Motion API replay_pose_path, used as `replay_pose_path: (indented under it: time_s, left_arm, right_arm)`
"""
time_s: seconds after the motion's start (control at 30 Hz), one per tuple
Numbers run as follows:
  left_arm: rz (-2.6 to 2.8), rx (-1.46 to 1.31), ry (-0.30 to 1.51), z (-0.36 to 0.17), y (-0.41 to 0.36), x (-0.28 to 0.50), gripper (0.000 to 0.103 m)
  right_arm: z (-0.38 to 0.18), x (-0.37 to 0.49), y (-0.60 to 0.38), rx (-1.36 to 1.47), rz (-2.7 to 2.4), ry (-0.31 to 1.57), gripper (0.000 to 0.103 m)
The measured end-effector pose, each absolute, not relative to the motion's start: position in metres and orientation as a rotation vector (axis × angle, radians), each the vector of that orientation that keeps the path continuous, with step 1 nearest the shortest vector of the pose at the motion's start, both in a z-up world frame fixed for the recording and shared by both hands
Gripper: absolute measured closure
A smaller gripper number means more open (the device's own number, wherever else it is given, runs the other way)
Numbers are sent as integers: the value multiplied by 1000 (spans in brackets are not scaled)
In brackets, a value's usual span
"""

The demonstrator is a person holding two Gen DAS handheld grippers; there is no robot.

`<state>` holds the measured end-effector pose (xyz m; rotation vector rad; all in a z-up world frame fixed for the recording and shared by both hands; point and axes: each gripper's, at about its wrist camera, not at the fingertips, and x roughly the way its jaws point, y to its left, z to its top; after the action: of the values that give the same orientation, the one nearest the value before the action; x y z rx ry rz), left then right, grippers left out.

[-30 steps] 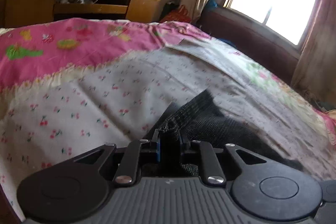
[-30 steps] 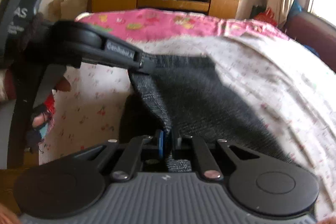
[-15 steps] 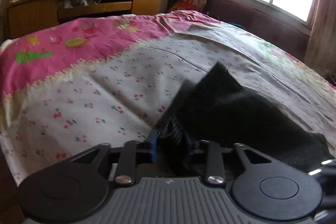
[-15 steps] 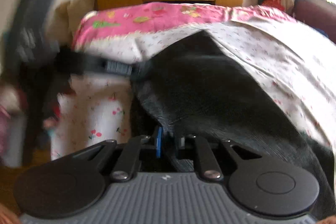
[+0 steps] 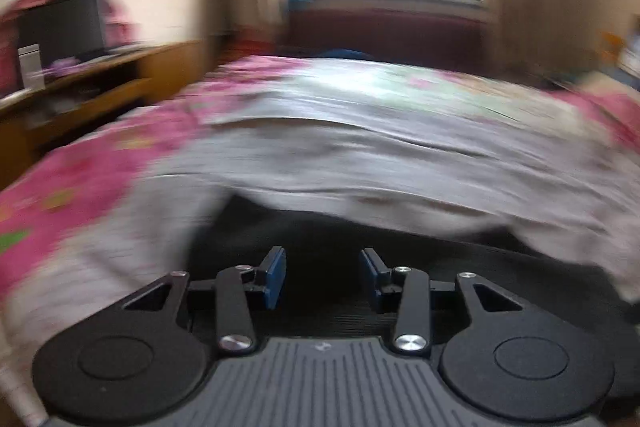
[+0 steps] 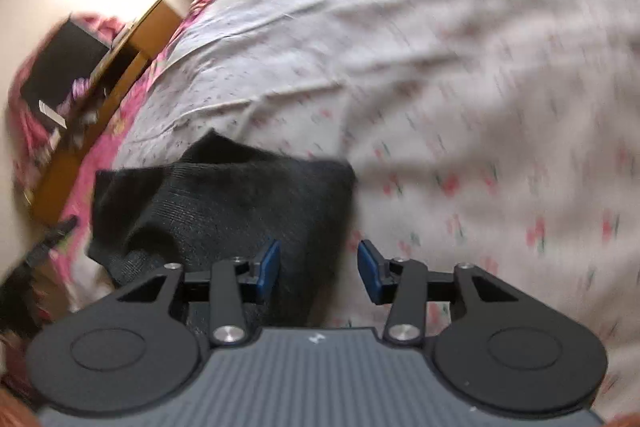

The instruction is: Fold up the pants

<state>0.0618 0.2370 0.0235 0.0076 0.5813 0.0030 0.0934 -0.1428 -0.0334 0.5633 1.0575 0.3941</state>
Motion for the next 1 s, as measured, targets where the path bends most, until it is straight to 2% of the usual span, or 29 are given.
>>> replay_pose_path:
  time_s: [0.1,0.27,0.4,0.43,0.47,0.5,0.6,0.67,0.73,0.87,1.0]
  left_arm:
    - [-86,23,645,11,206,76,48]
    - [-186,58,704,2,177,77,48]
    - [-243,98,743,-9,160,81,47]
    - [-252,110,748,-11,157,82,47]
    - [-259,140,758,-14,151,85,45]
    - [-262,173,770,-18,147,86,44]
    - [-266,238,801,-24,133,85,45]
    - [-273,232,798,-21,122,81,54]
    - [-299,255,821,-20,104,81,91]
    - [-270,432,796,-23,53,69,92]
    - [-373,299,826,-17,31,75,92]
  right_arm:
    - [-61,98,-144,690,449,1084,54]
    - [-70,94,-162,851,565,1096,50]
    - [-91,114,-141,948,670,1096,50]
    - [-98,123,-129,962,696,1091,58]
    - [-104,130,-118,967,675,1100,83]
    - [-110,136,-109,975,633,1127,90]
    - [-105,140,-111,1026,624,1117,95]
    - [-96,132,-130,1109,646,1075,95]
    - [-90,126,-142,1111,649,1059,95]
    - [-78,114,-168,1098,673,1023,95]
    - [-74,107,-202,1088,634,995,95]
